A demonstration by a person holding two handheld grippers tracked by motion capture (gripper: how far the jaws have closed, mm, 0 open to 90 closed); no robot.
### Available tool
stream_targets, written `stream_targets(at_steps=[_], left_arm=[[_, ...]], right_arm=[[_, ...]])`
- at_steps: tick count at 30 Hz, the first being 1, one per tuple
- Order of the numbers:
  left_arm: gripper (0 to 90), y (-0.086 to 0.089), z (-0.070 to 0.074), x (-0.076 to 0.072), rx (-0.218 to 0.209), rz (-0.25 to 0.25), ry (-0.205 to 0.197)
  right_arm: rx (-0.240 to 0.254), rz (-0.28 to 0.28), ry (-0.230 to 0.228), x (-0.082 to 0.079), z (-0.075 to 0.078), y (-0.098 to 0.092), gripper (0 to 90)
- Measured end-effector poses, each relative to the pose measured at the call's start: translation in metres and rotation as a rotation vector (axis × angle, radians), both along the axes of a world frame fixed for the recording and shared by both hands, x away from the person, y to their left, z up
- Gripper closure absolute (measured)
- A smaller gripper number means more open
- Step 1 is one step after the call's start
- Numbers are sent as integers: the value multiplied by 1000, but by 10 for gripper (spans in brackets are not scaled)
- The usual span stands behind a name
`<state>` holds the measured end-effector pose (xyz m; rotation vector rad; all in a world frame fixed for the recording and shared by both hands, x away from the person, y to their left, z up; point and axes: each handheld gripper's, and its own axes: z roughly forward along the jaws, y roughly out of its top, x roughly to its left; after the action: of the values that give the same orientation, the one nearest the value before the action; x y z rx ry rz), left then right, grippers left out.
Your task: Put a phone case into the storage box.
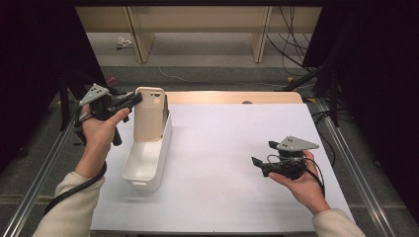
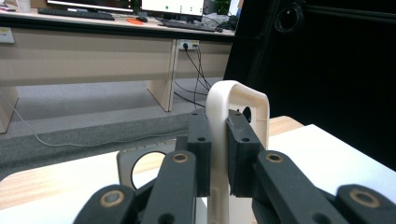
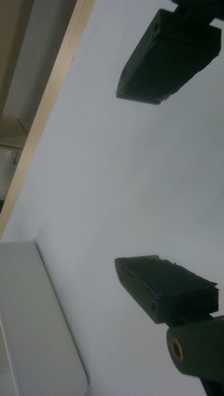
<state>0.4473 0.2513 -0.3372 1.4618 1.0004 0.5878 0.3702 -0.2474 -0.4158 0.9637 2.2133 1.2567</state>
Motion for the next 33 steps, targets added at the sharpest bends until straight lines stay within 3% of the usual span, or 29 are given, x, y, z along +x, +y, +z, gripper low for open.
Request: stream_targets(at_steps=[33], left_arm=[[814,1,-12,27,14,-14,16]], right_arm=[[8,0,0,0,0,0,163]])
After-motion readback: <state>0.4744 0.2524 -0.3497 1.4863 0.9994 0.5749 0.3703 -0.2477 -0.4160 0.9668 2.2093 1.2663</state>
